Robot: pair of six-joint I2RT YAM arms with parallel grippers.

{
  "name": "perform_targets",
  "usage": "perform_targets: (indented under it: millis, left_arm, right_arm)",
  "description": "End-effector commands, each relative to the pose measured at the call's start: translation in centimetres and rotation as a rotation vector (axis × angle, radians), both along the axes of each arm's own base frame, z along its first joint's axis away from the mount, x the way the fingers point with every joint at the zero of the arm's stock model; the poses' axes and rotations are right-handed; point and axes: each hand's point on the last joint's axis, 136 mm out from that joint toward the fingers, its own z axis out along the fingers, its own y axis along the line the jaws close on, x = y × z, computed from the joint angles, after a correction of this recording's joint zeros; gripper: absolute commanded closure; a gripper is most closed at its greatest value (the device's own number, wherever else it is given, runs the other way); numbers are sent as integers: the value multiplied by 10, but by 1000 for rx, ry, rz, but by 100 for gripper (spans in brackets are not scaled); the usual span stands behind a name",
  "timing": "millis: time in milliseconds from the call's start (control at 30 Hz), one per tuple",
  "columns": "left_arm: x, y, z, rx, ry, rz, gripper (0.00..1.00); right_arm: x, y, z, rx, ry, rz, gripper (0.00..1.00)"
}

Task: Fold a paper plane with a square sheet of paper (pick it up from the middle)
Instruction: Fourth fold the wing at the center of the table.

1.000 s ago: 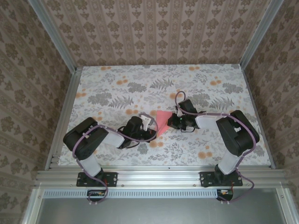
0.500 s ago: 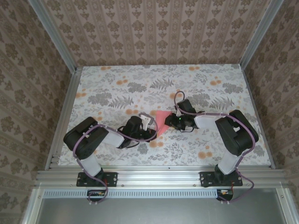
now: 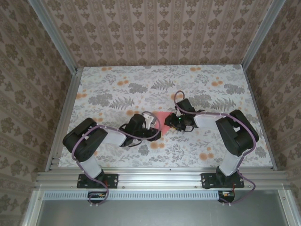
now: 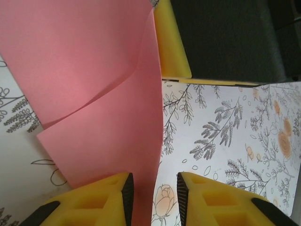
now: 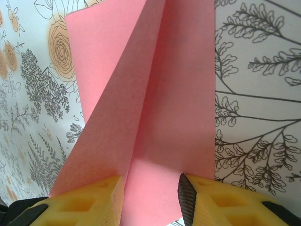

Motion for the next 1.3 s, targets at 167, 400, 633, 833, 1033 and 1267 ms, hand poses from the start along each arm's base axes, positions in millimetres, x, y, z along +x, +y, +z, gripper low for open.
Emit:
perform_targets:
  millis: [167,400,633,833,1033,1267]
  left_arm:
    - [20,-6,14,15,-28,33,65]
    - [27,-5,5,56,-5,76,68]
    - [28,-7,0,76,17,78,74]
    - [26,-11,-1,87,15,62,81]
    - [25,-15,-2,56,40,61,91]
    - [22,-16,-3,-20,91,58,94]
  right_arm:
    - [-29,-28,-44,-168,161,-48,57]
    - [-30,-27,-44,-154,171,-54,56]
    - [-28,-23,-40,-124,164,-71,56]
    - [-26,-19,-35,-75,152,-94,56]
    - [-27,-23,-33,-44,134,-131,58]
    - [-26,-23,-12,16,65,-130,59]
